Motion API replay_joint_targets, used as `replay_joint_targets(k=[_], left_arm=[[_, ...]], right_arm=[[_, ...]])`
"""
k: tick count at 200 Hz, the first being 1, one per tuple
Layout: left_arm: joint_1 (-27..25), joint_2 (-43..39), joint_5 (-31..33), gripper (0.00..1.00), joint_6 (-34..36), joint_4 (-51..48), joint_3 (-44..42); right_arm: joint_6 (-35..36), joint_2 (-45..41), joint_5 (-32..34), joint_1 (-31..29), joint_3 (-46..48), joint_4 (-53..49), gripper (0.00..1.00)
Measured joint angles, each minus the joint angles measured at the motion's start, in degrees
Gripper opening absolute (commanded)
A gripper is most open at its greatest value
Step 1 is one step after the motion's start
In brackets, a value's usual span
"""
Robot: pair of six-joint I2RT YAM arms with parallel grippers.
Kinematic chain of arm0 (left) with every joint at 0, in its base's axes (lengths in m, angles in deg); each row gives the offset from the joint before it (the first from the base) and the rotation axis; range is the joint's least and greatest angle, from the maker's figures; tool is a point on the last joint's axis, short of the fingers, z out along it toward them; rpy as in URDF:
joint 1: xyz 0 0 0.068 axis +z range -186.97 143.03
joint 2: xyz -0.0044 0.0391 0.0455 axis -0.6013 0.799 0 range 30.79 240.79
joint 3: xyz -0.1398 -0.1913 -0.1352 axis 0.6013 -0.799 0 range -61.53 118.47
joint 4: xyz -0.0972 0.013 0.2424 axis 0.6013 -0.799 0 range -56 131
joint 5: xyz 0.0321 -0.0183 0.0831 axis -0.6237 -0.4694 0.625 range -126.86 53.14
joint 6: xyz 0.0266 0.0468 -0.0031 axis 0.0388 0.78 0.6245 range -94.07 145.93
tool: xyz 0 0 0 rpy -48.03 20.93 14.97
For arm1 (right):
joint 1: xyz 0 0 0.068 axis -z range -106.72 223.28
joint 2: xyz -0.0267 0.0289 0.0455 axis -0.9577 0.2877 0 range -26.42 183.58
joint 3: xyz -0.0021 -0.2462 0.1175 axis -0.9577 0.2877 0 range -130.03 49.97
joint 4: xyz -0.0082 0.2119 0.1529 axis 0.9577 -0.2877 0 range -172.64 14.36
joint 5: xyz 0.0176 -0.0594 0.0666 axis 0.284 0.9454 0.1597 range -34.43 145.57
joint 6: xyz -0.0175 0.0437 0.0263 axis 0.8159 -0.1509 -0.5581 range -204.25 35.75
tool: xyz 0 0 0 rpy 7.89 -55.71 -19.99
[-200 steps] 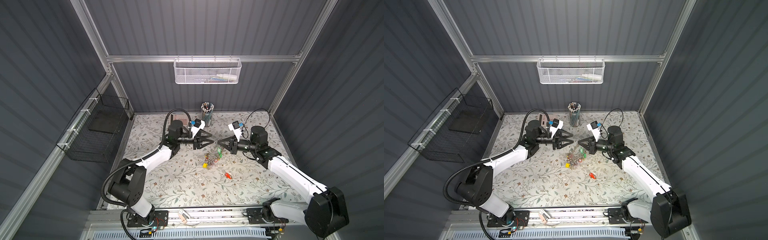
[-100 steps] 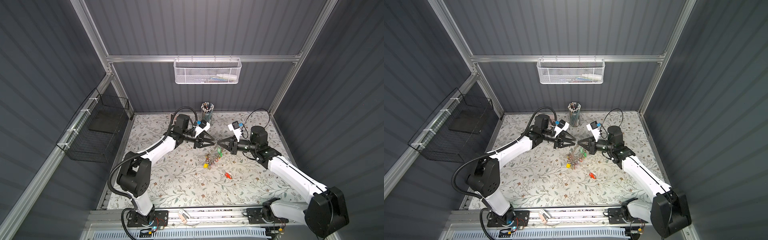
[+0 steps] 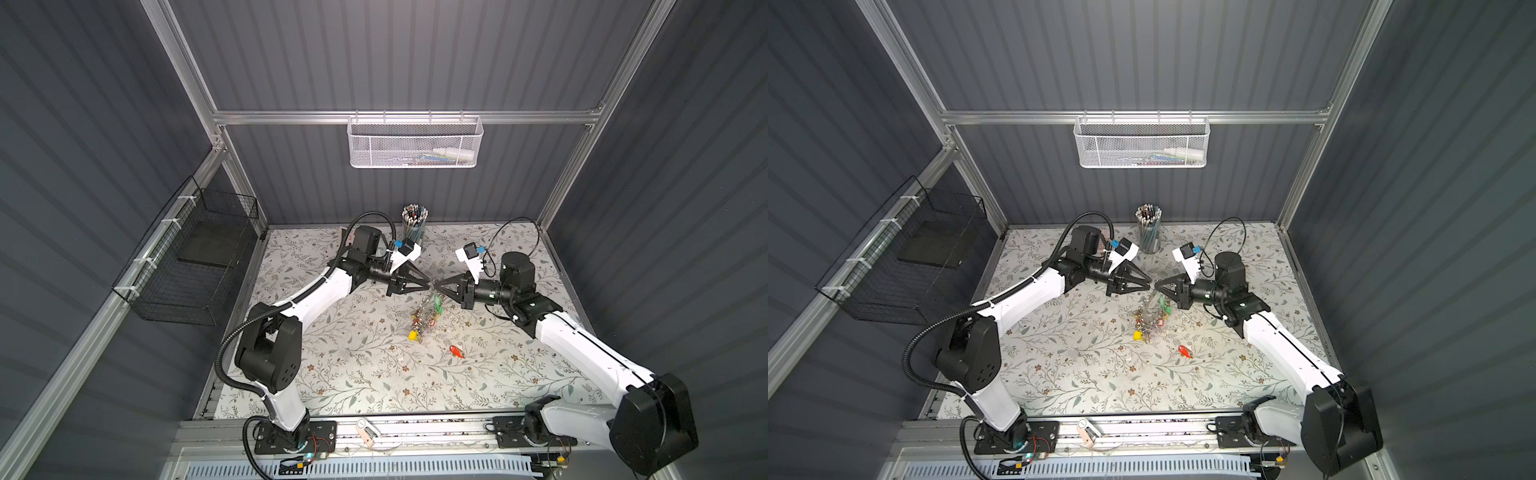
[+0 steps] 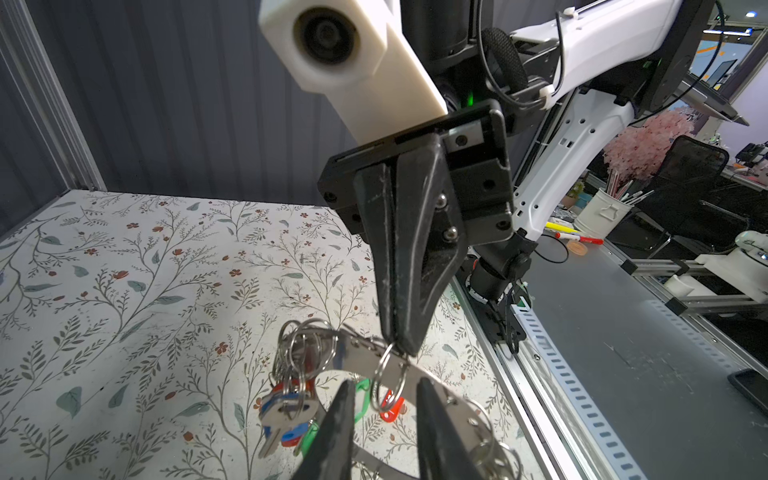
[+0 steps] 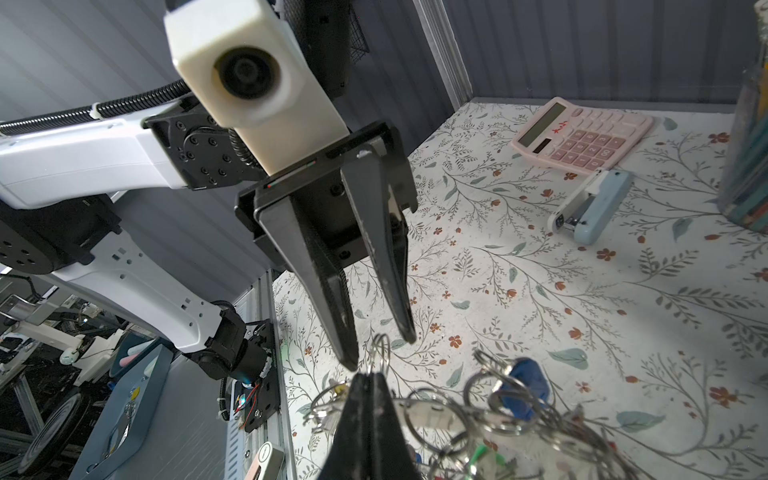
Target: Put the keys on the keyring
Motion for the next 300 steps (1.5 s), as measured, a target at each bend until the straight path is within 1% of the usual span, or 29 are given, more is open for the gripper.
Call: replay_joint_targets(k=[35,58,79,103,133,135,145,152,177,194,214,251,300], left_arm=[[0.0,0.1,-0.2,0.19,0.3,-0.9,0.4],[0.1,0.7,-0.2,0.18,0.5,-1.4,0.8],[0.3,1.2,-0.2,0.11,0.5,-1.9,0.8],[0.3,1.2,-0.2,0.09,0.6,-2.4,0.8],[0.3,1.6,-0.2,0.1,0.6,-3.1,1.6],[0.3,1.6,-0.2,0.1,0.6,-3.2,1.8],[0.3,1.8,-0.2,0.2,0.7,-3.3,2.3],[0.3,1.8,-0.3,0.24,0.7,-3.3,2.6],[0.3,1.8,-0.7,0.27,0.9,-3.2,3.2],[0.3,1.8,-0.8,0.27,0.9,-3.2,3.2],[0.3,1.8,-0.9,0.23,0.9,-3.3,3.3],[0.3,1.9,-1.4,0.2,2.3,-4.7,3.6],[0.3,2.0,-2.1,0.21,4.4,-7.1,3.9]], right_arm=[[0.0,0.0,0.0,0.0,0.0,0.0,0.0],[0.0,0.0,0.0,0.0,0.0,0.0,0.0],[0.0,0.0,0.0,0.0,0.0,0.0,0.0],[0.0,0.0,0.0,0.0,0.0,0.0,0.0],[0.0,0.3,0.0,0.0,-0.1,0.0,0.0],[0.0,0.3,0.0,0.0,-0.2,0.0,0.0],[0.0,0.4,0.0,0.0,-0.3,0.0,0.0],[0.0,0.4,-0.1,0.0,-0.3,0.1,0.0],[0.0,0.6,-0.2,-0.2,-0.3,0.0,0.0],[0.0,0.8,-0.2,-0.2,-0.3,0.0,0.0],[0.0,0.8,-0.2,-0.3,-0.3,0.0,0.0],[0.0,1.0,-0.2,-0.3,-0.3,0.0,0.0],[0.0,1.0,-0.2,-0.3,-0.3,0.0,0.0]])
